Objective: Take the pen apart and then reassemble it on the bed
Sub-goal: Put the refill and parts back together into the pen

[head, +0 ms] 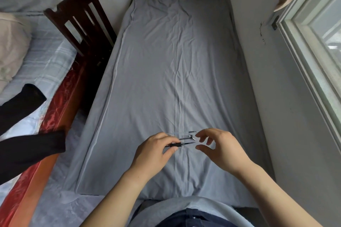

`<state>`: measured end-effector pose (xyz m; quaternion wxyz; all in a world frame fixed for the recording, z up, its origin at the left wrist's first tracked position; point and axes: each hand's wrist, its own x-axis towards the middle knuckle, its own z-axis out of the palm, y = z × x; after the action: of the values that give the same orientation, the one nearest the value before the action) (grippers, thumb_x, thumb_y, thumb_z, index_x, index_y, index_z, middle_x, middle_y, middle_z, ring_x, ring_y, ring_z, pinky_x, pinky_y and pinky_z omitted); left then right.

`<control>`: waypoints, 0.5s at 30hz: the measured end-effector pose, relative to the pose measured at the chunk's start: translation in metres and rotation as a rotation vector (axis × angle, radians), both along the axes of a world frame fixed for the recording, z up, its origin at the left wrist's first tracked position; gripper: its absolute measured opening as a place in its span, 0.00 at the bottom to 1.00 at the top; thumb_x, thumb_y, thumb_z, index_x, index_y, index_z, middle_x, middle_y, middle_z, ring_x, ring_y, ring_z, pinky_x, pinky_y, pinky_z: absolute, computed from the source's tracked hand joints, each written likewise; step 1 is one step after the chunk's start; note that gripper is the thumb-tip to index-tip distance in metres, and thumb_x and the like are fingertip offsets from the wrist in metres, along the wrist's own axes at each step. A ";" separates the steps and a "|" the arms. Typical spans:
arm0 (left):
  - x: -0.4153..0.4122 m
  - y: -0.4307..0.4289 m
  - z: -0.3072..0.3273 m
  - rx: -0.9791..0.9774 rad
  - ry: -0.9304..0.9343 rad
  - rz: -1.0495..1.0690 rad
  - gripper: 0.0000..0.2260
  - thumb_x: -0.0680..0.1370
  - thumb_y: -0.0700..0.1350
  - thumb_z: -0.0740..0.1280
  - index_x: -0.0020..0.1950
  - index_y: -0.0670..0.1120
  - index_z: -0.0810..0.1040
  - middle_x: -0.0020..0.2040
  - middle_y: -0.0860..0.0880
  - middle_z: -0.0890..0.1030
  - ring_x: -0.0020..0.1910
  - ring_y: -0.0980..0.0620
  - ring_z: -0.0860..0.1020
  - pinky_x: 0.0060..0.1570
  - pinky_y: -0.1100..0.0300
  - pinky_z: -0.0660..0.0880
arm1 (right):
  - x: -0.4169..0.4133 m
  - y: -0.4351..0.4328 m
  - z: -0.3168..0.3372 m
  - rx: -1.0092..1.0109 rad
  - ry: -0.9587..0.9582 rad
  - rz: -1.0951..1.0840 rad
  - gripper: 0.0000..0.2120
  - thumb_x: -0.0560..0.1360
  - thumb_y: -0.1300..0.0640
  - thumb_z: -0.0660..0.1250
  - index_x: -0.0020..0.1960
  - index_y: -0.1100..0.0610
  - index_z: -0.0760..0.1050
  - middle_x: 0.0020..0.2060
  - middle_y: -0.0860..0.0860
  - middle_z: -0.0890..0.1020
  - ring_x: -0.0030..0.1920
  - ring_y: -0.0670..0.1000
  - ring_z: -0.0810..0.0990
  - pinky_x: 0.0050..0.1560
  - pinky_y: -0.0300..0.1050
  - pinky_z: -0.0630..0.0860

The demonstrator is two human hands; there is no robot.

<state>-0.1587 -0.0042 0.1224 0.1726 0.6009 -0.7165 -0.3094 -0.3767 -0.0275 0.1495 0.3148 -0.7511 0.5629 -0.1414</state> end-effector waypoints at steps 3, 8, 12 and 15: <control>0.002 0.003 0.000 0.001 0.011 0.019 0.08 0.75 0.52 0.65 0.54 0.60 0.77 0.45 0.65 0.75 0.47 0.67 0.72 0.41 0.76 0.66 | -0.002 -0.001 -0.003 0.009 0.017 0.004 0.04 0.70 0.52 0.71 0.45 0.49 0.78 0.38 0.41 0.78 0.38 0.44 0.78 0.40 0.42 0.75; 0.002 0.005 -0.001 0.004 0.013 0.029 0.08 0.75 0.52 0.64 0.54 0.60 0.76 0.44 0.65 0.74 0.47 0.67 0.72 0.42 0.73 0.68 | 0.008 0.002 -0.008 0.015 -0.031 0.035 0.06 0.71 0.52 0.70 0.47 0.48 0.78 0.38 0.40 0.78 0.39 0.44 0.78 0.41 0.41 0.76; 0.000 0.007 -0.005 0.019 -0.002 0.023 0.08 0.76 0.52 0.64 0.54 0.59 0.77 0.46 0.63 0.76 0.47 0.64 0.74 0.43 0.68 0.71 | 0.015 0.005 -0.017 0.015 -0.081 0.073 0.02 0.72 0.54 0.69 0.44 0.48 0.78 0.39 0.44 0.81 0.38 0.44 0.77 0.41 0.43 0.76; -0.002 0.008 -0.008 0.041 0.005 0.023 0.08 0.76 0.52 0.64 0.54 0.60 0.76 0.46 0.63 0.76 0.47 0.63 0.74 0.44 0.66 0.72 | 0.014 0.003 -0.025 0.061 -0.111 0.082 0.03 0.72 0.52 0.69 0.45 0.46 0.78 0.39 0.41 0.80 0.38 0.43 0.77 0.41 0.41 0.76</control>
<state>-0.1608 0.0037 0.1144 0.1658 0.6117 -0.7026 -0.3235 -0.3628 -0.0248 0.1241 0.3736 -0.7545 0.5175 -0.1526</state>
